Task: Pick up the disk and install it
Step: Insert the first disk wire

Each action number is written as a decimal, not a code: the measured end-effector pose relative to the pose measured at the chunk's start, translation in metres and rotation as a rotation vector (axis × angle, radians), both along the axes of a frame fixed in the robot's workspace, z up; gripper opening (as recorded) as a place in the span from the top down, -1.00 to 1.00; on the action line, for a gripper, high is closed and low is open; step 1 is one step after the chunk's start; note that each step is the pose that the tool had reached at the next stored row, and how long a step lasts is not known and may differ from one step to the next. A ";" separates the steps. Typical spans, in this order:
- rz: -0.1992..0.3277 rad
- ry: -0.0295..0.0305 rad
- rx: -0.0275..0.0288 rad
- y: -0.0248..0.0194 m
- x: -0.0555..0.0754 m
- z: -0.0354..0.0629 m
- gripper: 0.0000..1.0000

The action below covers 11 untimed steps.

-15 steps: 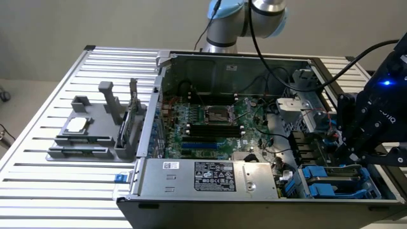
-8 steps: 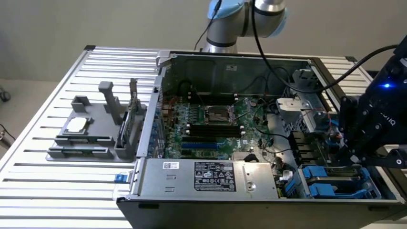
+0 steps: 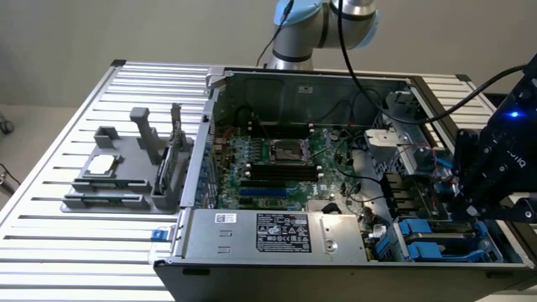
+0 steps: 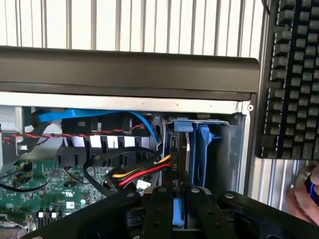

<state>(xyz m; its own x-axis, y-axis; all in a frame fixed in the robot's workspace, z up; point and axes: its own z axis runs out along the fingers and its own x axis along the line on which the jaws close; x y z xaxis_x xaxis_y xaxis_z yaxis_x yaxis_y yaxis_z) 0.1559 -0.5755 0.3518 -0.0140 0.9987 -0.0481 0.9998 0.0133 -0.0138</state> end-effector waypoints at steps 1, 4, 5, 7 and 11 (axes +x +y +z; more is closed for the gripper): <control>-0.006 0.0000 -0.0015 0.0001 0.001 -0.0004 0.67; -0.017 0.0002 -0.0048 0.0003 0.002 -0.0007 0.67; -0.017 0.0002 -0.0049 0.0003 0.002 -0.0007 0.67; -0.017 0.0012 -0.0055 0.0004 0.002 -0.0009 0.67; -0.017 0.0030 -0.0310 0.0037 0.002 -0.0022 0.67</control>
<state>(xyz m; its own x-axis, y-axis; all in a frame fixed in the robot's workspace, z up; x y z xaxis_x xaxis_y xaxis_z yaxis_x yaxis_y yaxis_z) 0.1577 -0.5718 0.3496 0.0031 0.9969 -0.0789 0.9998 -0.0045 -0.0169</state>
